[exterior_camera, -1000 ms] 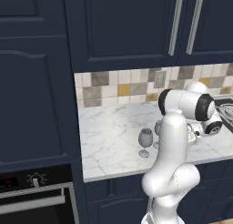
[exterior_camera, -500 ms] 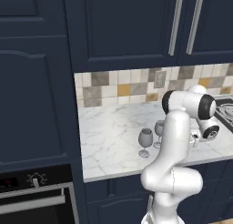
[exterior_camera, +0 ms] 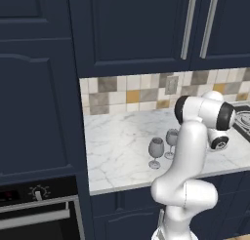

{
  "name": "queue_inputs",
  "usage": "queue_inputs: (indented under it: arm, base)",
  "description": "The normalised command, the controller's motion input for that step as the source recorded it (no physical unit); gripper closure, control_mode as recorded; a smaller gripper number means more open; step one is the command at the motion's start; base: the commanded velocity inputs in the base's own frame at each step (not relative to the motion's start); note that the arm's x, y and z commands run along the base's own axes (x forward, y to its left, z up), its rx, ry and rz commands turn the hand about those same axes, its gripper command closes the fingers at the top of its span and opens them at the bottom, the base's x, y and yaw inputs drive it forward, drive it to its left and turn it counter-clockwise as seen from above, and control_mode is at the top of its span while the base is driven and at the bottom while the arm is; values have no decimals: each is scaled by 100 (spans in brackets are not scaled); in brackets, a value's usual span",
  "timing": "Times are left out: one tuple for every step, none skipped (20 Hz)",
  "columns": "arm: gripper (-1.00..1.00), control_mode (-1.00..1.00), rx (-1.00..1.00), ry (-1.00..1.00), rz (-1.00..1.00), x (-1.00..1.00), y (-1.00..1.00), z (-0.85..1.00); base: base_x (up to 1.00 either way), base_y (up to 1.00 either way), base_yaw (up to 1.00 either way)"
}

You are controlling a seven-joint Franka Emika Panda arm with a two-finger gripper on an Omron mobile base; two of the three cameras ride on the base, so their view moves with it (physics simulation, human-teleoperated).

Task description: Retrieve the wine glasses from the counter and place one next to each plate.

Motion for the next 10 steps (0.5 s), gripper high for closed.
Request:
queue_inputs:
  arm:
    - [-100,-100,-4,11,-11,26,17,-10]
    - [-100,-100,-2,16,-11,24,11,-11]
    - [-100,-100,-1,19,-10,18,10,-14]
    - [-100,-100,0,18,-11,14,6,-16]
    - [-100,-100,-1,18,-11,12,8,-18]
    - [-100,-100,-2,18,-11,12,14,-22]
    - [-100,-100,-5,17,-11,12,21,-21]
    - [-100,-100,-9,12,-10,9,26,-12]
    - [-100,-100,-11,7,-10,1,34,-6]
    - [-100,-100,-11,3,-7,0,31,0]
  base:
    - [0,0,0]
    - [0,0,0]
    - [0,0,0]
    - [0,0,0]
    - [0,0,0]
    - [0,0,0]
    - [0,0,0]
    - [0,0,0]
    - [0,0,0]
    - [0,0,0]
